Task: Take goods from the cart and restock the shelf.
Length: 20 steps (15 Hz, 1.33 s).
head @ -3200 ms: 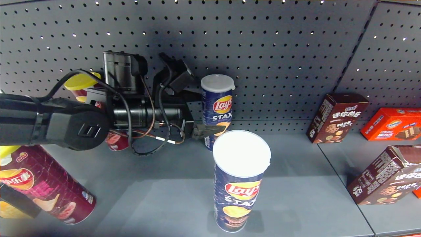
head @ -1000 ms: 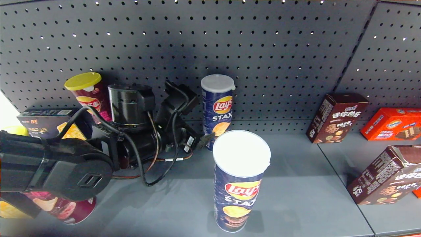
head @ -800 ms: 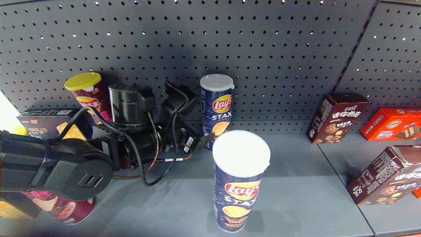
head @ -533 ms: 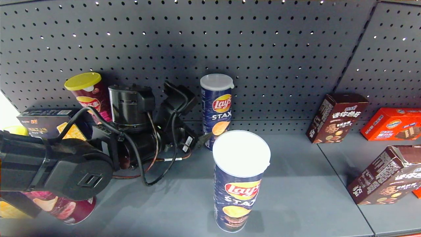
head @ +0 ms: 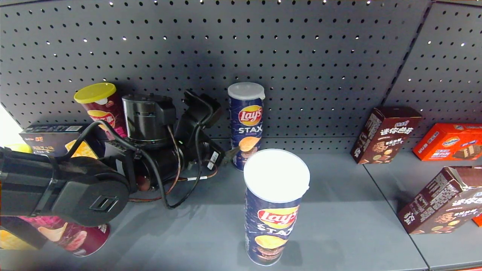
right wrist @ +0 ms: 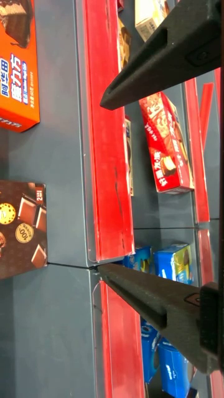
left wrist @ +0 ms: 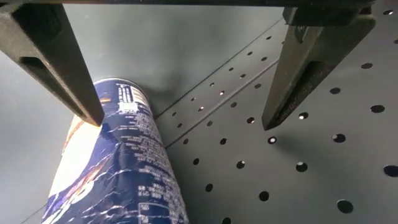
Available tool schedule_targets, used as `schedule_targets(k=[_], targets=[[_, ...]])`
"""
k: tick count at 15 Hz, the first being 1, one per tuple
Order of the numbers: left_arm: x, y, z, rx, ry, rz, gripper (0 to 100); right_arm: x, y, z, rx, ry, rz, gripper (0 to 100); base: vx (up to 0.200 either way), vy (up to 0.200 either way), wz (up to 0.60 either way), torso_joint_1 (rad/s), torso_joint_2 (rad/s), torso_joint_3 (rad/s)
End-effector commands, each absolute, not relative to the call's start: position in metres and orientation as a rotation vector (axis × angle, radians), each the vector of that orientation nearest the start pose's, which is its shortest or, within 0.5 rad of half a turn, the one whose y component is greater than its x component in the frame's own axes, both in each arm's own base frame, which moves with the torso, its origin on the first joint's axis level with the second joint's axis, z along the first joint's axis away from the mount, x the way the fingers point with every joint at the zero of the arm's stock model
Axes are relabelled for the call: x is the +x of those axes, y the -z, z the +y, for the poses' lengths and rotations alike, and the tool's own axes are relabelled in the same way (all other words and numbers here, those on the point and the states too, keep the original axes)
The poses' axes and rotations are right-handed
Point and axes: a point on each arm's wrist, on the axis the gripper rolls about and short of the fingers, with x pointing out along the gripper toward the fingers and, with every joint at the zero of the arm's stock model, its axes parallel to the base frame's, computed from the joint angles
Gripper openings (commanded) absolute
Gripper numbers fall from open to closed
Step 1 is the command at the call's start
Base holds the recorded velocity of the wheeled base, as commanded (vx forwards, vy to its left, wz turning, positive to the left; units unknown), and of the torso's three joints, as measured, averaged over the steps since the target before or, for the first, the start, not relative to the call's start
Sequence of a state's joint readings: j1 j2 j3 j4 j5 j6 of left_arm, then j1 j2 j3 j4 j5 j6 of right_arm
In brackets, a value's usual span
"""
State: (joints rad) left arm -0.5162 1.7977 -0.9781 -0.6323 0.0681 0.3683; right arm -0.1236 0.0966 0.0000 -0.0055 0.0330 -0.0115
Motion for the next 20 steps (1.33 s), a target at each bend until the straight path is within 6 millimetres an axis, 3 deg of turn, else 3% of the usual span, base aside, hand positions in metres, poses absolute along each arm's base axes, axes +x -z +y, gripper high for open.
schedule_targets(k=[1,4,11,12,16,20], targets=[[0.298,-0.195,-0.167,0.418,0.475,0.101,100,-0.015,-0.078,0.003,-0.005,0.090,0.091,100,0.000,0.000,0.00,0.000,0.00,0.000],[0.295,-0.194,-0.165,0.423,0.476,0.101,100,-0.015,-0.078,0.003,-0.005,0.090,0.092,100,0.000,0.000,0.00,0.000,0.00,0.000],[0.265,-0.226,-0.153,0.403,0.475,0.020,100,-0.015,-0.078,0.003,-0.005,0.090,0.091,100,0.000,0.000,0.00,0.000,0.00,0.000],[0.243,-0.232,-0.146,0.403,0.499,0.030,100,-0.015,-0.078,0.003,-0.005,0.090,0.092,100,0.000,0.000,0.00,0.000,0.00,0.000],[0.197,-0.231,-0.124,0.398,0.520,0.018,100,-0.015,-0.078,0.003,-0.005,0.090,0.091,100,0.000,0.000,0.00,0.000,0.00,0.000],[0.131,-0.204,-0.088,0.402,0.553,0.028,100,-0.015,-0.078,0.003,-0.005,0.090,0.092,100,0.000,0.000,0.00,0.000,0.00,0.000]])
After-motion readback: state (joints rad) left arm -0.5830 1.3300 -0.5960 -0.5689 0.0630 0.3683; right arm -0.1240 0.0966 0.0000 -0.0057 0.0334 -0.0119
